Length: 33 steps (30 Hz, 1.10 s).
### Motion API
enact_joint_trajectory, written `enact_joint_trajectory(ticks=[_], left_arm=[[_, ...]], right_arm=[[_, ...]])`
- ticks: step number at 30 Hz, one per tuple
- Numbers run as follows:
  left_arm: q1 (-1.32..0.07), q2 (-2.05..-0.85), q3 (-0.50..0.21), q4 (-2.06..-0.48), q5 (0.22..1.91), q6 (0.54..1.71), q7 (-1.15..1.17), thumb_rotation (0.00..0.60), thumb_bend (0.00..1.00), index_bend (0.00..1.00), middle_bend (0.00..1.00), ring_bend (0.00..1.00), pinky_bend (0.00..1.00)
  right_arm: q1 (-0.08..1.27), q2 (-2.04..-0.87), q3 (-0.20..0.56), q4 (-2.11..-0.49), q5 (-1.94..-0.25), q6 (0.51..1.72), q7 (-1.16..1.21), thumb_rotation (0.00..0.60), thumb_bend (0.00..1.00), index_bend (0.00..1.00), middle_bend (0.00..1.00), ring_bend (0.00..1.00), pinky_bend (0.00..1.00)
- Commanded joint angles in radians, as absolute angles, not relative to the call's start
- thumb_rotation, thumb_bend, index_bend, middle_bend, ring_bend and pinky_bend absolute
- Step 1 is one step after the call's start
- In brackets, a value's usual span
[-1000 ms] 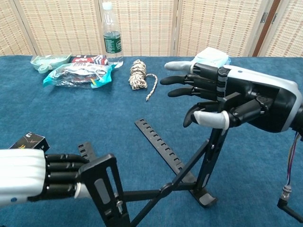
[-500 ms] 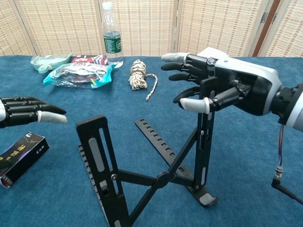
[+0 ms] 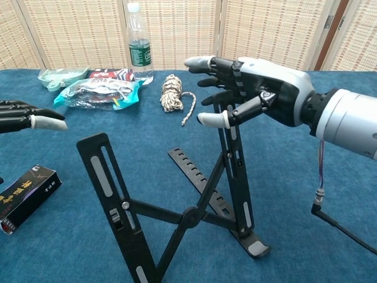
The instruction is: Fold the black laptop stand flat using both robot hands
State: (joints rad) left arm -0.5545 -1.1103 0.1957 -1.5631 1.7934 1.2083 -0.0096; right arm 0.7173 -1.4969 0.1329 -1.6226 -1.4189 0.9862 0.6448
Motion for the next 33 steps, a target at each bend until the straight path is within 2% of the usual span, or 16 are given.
enact_joint_trajectory(ticks=[1,7,15,24,33], left_arm=[[-0.551,-1.106,0.191,-1.567,1.793,1.209,-0.008,0.6,0.32,0.0,0.0,0.0,0.0],[-0.546,-1.093,0.177,-1.581,1.8,1.216,0.012,0.6,0.32,0.0,0.0,0.0,0.0],[-0.561,-1.114,0.16,-1.585,1.837,1.203,0.033,0.6,0.32,0.0,0.0,0.0,0.0],[-0.612,-1.207,0.12,-1.547,1.834,1.123,0.05,0.6,0.28,0.0,0.0,0.0,0.0],[-0.658,-1.315,0.089,-1.481,1.814,1.052,0.075,0.6,0.26,0.0,0.0,0.0,0.0]], right_arm=[[0.723,-1.508,0.15,-1.615,-1.417,0.995,0.618,0.6,0.15,0.0,0.0,0.0,0.15],[0.711,-1.486,0.15,-1.636,-1.46,1.033,0.574,0.6,0.15,0.0,0.0,0.0,0.15],[0.674,-1.372,0.119,-1.705,-1.573,1.116,0.553,0.6,0.11,0.0,0.0,0.0,0.14],[0.619,-1.235,0.085,-1.778,-1.626,1.183,0.502,0.6,0.06,0.0,0.0,0.0,0.14],[0.593,-1.201,0.068,-1.788,-1.621,1.191,0.471,0.6,0.02,0.0,0.0,0.0,0.14]])
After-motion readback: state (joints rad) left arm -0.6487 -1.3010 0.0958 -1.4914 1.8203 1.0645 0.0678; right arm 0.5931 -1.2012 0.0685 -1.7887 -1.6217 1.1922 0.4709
